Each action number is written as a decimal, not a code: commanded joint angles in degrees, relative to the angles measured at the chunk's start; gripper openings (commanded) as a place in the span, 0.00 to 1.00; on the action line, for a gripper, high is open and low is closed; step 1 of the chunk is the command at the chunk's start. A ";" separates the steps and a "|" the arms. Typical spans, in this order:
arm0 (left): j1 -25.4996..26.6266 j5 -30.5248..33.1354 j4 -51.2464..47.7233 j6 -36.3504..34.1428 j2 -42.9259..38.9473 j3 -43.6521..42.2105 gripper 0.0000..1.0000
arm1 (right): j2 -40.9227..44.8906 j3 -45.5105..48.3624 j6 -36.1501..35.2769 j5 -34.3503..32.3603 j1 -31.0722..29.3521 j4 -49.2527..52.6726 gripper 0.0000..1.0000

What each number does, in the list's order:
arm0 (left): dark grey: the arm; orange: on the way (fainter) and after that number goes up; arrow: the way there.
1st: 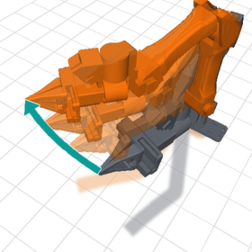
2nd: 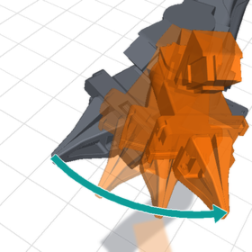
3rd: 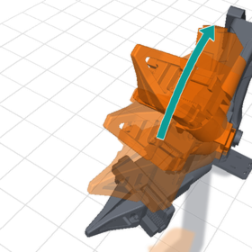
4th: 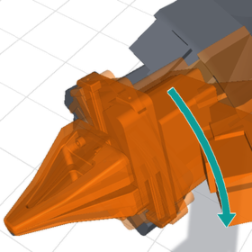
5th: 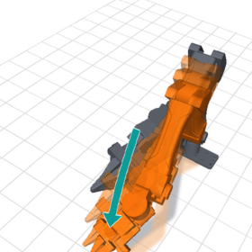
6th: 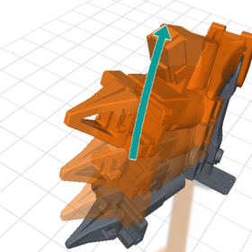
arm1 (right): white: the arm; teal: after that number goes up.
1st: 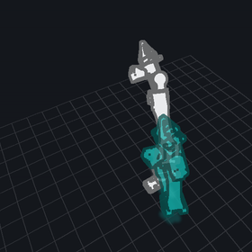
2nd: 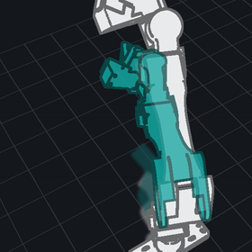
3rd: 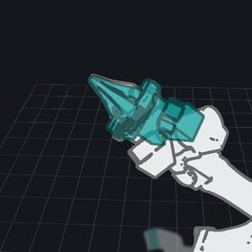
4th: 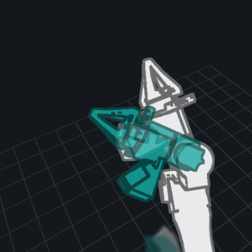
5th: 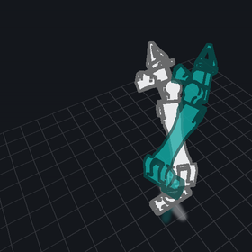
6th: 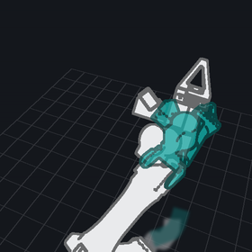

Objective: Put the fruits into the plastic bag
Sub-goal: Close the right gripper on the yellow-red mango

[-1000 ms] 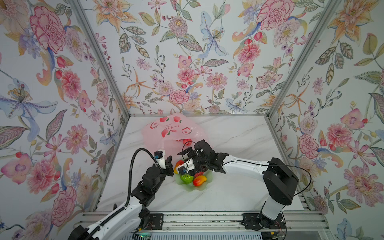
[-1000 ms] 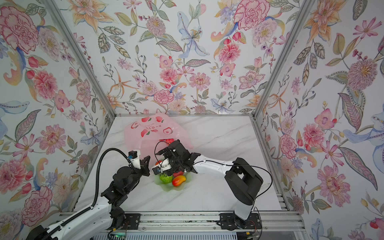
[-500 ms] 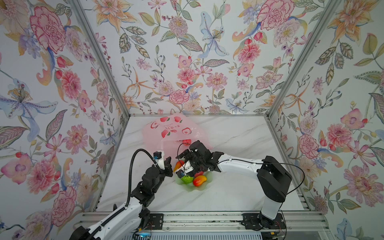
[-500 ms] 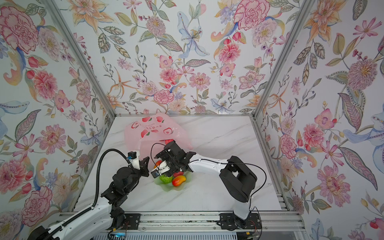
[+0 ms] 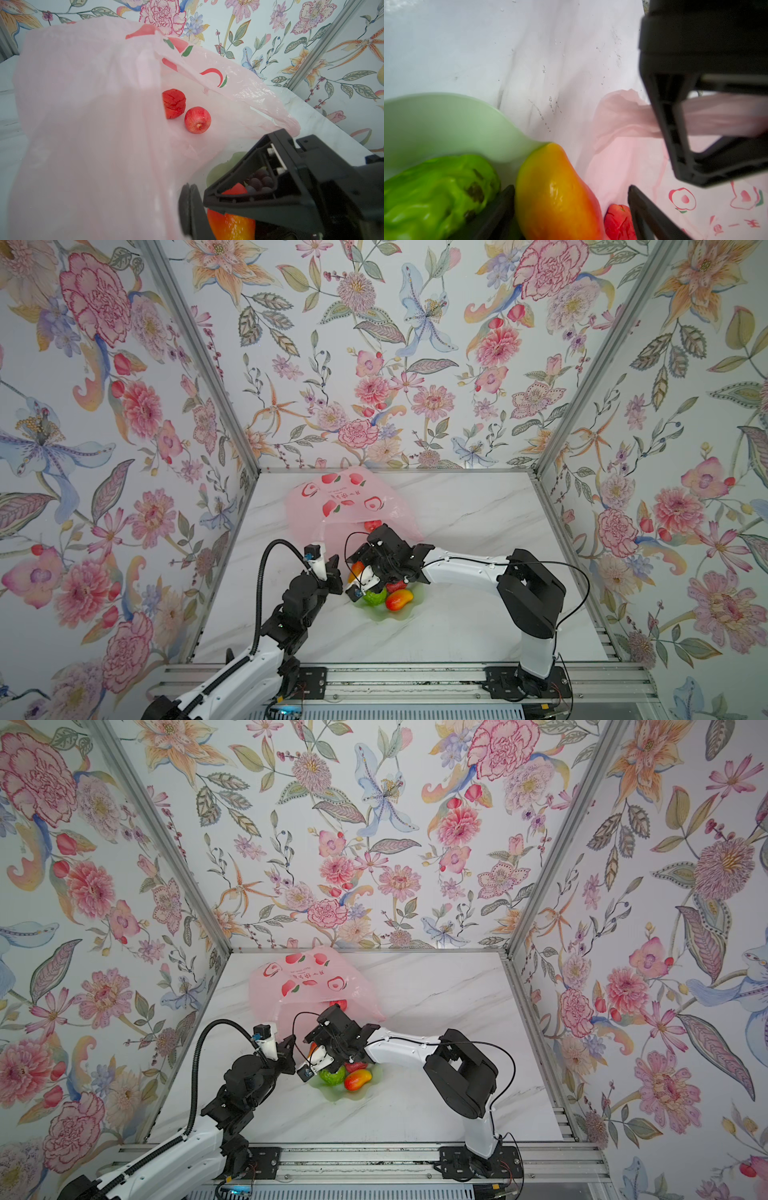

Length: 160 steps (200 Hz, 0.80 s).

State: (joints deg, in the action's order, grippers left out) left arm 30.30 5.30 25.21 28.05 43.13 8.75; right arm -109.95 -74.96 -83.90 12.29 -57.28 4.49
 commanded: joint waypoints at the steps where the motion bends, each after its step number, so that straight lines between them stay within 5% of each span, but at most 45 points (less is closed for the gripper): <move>1: 0.09 -1.16 1.77 0.74 0.01 -0.02 0.00 | -1.91 -1.06 -0.56 -3.27 -0.43 1.40 0.75; 63: -0.02 -1.29 1.85 0.77 0.36 0.12 0.00 | -0.98 0.23 -0.30 -4.13 -0.86 0.32 0.40; 160: -0.03 -1.39 1.78 0.78 0.11 -0.08 0.00 | 6.08 7.58 2.40 -2.71 -0.24 -7.66 0.37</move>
State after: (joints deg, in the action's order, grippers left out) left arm 30.26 4.73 25.58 28.10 43.70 8.73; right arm -107.37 -69.45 -83.29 9.96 -57.74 -1.37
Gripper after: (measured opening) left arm 0.042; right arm 0.395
